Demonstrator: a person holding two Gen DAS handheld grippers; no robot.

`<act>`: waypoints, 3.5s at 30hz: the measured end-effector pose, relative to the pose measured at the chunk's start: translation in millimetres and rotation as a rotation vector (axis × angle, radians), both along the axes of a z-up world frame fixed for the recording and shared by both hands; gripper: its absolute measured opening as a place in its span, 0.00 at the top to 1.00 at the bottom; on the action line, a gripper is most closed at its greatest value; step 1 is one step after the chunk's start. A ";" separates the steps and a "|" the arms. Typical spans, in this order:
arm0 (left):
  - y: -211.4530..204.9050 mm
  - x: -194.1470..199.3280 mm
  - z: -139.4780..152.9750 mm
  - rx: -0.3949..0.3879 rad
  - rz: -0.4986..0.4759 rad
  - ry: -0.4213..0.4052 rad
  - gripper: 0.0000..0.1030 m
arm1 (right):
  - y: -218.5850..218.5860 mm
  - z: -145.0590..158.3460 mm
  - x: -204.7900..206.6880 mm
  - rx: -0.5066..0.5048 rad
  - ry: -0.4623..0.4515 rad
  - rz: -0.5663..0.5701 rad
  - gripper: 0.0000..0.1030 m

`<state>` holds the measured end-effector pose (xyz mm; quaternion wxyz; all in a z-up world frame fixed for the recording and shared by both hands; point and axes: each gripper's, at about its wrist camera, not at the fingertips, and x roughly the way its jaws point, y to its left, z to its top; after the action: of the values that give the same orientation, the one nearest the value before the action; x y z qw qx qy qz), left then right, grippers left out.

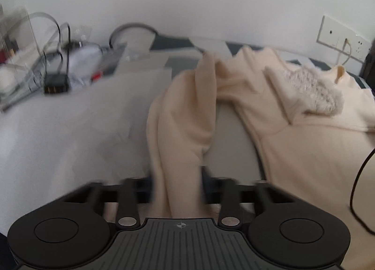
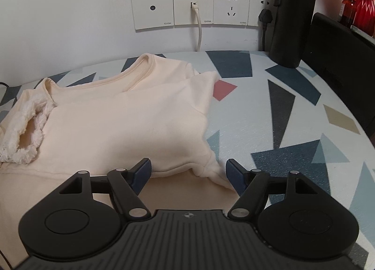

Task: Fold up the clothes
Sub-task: 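Grasp the folded top's edge with the left gripper and fold it over, then grasp the lace cuff of the second sleeve with the right gripper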

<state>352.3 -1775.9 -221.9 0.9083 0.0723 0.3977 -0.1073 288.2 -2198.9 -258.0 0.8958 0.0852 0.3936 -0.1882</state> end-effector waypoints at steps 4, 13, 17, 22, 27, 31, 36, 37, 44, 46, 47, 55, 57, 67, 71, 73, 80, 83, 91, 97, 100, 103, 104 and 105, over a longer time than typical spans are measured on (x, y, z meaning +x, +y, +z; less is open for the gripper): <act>-9.4 5.3 40.6 -0.108 -0.033 -0.077 0.87 | -3.3 1.8 -5.0 -0.021 -0.005 -0.012 0.30; -60.7 20.4 111.2 -0.347 -0.203 -0.180 0.87 | -24.3 5.9 -18.9 -0.017 -0.024 -0.064 0.30; -125.1 30.9 93.7 -0.309 -0.336 -0.187 0.87 | -30.0 6.3 -21.5 -0.055 -0.046 -0.043 0.30; -179.6 54.2 41.0 -0.237 -0.382 -0.122 0.87 | -41.5 5.6 -26.6 -0.088 -0.043 -0.044 0.30; -211.6 78.3 -2.0 -0.231 -0.392 -0.011 0.87 | -52.4 1.1 -35.4 -0.083 -0.046 -0.078 0.30; -235.7 88.7 -22.0 -0.222 -0.385 0.041 0.85 | -60.2 -6.5 -41.5 -0.059 -0.031 -0.105 0.30; -248.3 91.2 -27.7 -0.200 -0.407 0.060 0.47 | -62.4 -10.7 -44.4 -0.044 -0.020 -0.123 0.30; -250.2 89.7 -25.0 -0.196 -0.423 0.068 0.18 | -61.5 -10.6 -44.5 -0.044 -0.019 -0.122 0.30; -206.3 67.2 17.8 -0.348 -0.418 0.042 0.01 | -50.3 -1.9 -39.5 -0.054 -0.025 -0.099 0.30; -174.5 58.4 27.3 -0.410 -0.345 0.006 0.01 | -44.5 3.7 -37.5 -0.054 -0.037 -0.088 0.30; -158.0 54.5 28.2 -0.415 -0.302 -0.010 0.01 | -41.2 6.5 -36.2 -0.053 -0.043 -0.082 0.30; -81.4 37.7 -19.9 -0.213 -0.160 0.048 0.01 | 2.4 27.4 -18.0 0.032 -0.075 0.033 0.30; -77.7 33.1 -30.1 -0.147 -0.164 0.039 0.01 | 19.3 32.0 -13.1 0.055 -0.082 0.086 0.30; -69.5 21.0 -54.9 -0.037 -0.181 0.033 0.01 | 93.3 50.8 7.2 0.187 -0.112 0.348 0.31; -67.7 15.5 -56.7 -0.040 -0.186 0.008 0.01 | 114.9 50.9 12.6 0.200 -0.113 0.433 0.38; -68.3 12.8 -56.6 -0.041 -0.179 -0.001 0.01 | 121.7 50.1 15.0 0.229 -0.111 0.459 0.45; -68.4 10.7 -57.5 -0.047 -0.160 -0.024 0.01 | 130.5 30.0 30.5 0.315 -0.040 0.470 0.76; -67.2 10.7 -58.0 -0.049 -0.159 -0.032 0.01 | 131.2 34.1 28.3 0.314 -0.048 0.493 0.92; -64.1 11.1 -59.2 -0.054 -0.155 -0.052 0.01 | 79.8 88.4 11.5 0.128 -0.149 0.407 0.96; -66.6 15.2 -57.2 -0.048 -0.127 -0.038 0.01 | 27.0 90.1 16.6 -0.137 -0.115 0.235 0.95; -67.3 16.4 -56.5 -0.046 -0.116 -0.032 0.01 | 12.1 74.1 17.7 -0.187 -0.085 0.110 0.85; -67.2 14.1 -56.0 -0.045 -0.112 -0.035 0.01 | 10.0 59.5 3.7 -0.150 -0.101 0.083 0.81; -67.4 13.8 -55.9 -0.044 -0.107 -0.036 0.01 | 10.6 55.3 -2.0 -0.143 -0.108 0.078 0.79; -67.8 14.0 -56.0 -0.043 -0.101 -0.037 0.01 | 12.1 51.9 -7.7 -0.141 -0.116 0.073 0.78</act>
<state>366.3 -1843.7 -277.9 0.9102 0.0747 0.3745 -0.1603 280.4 -2186.7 -206.1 0.9272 0.0184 0.3294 -0.1774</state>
